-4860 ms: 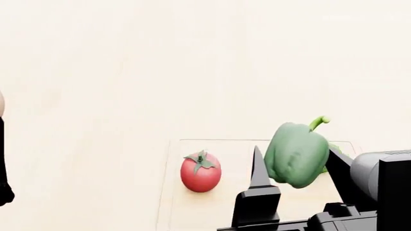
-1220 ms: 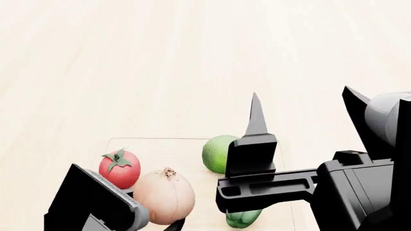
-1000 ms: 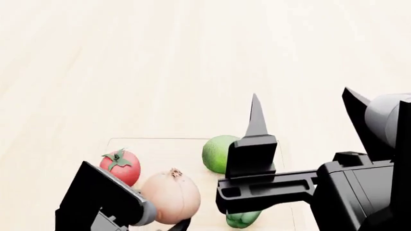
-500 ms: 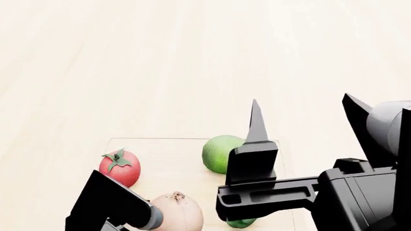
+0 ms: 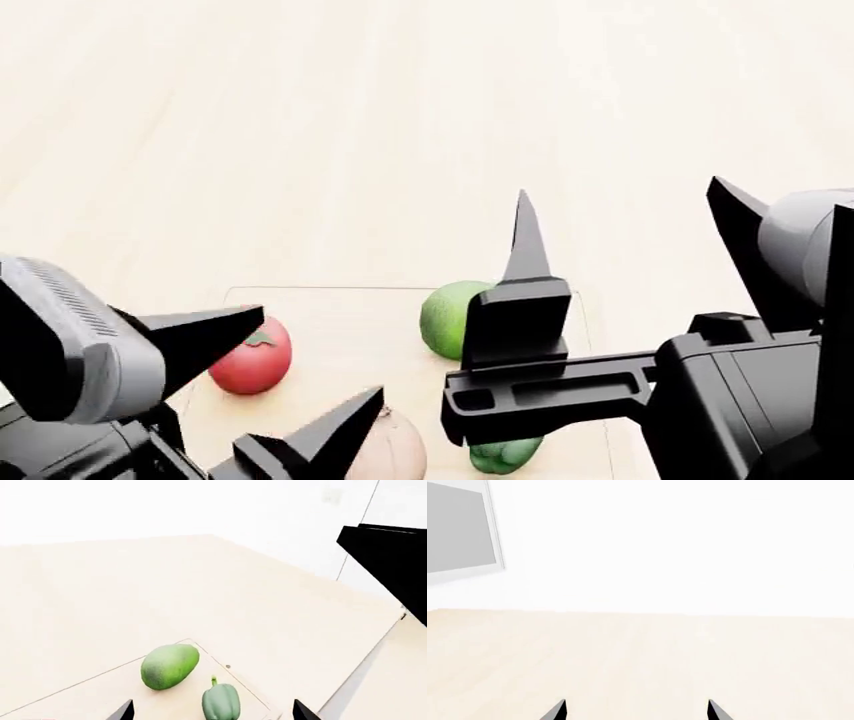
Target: Place the avocado, onion, tomato and bell pepper on the cutting board.
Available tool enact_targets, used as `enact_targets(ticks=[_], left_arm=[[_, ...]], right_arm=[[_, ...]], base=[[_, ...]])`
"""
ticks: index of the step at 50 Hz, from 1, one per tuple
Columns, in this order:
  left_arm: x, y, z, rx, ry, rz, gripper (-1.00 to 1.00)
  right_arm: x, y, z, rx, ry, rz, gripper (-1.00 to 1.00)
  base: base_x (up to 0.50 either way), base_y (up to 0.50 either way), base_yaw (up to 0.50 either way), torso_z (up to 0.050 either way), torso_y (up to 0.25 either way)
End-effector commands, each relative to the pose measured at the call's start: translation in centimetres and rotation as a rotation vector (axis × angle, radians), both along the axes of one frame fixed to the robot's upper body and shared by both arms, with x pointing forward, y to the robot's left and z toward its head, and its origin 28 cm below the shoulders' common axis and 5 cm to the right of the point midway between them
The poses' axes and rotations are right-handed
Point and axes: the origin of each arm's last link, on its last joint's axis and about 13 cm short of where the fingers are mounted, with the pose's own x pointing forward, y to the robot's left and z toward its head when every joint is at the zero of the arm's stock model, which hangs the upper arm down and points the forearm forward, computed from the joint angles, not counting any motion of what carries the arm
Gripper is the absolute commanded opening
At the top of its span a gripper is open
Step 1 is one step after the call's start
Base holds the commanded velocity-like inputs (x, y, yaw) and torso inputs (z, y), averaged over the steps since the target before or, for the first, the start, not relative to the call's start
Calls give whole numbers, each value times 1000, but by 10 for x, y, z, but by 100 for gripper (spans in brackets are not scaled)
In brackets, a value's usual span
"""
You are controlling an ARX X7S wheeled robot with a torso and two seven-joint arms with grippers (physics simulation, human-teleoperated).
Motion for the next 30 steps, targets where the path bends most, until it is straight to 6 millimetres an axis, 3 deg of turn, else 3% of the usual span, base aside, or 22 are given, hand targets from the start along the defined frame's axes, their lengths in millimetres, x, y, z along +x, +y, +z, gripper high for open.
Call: enact_targets(ticks=[1,12,30], left_arm=[[-22,25,52,-93,-332,176,100],[-23,59,31,-159,-383,542,100],[-31,71,5,-138,-372,713,100]], right_arm=[[4,-1,10,29,-80,-15,100],[7,-6,1,32,-121,-97,100],[6,-29,-20,51,-118,-299,100]], base=[[0,0,0,0,0],[0,0,0,0,0],[0,0,0,0,0]])
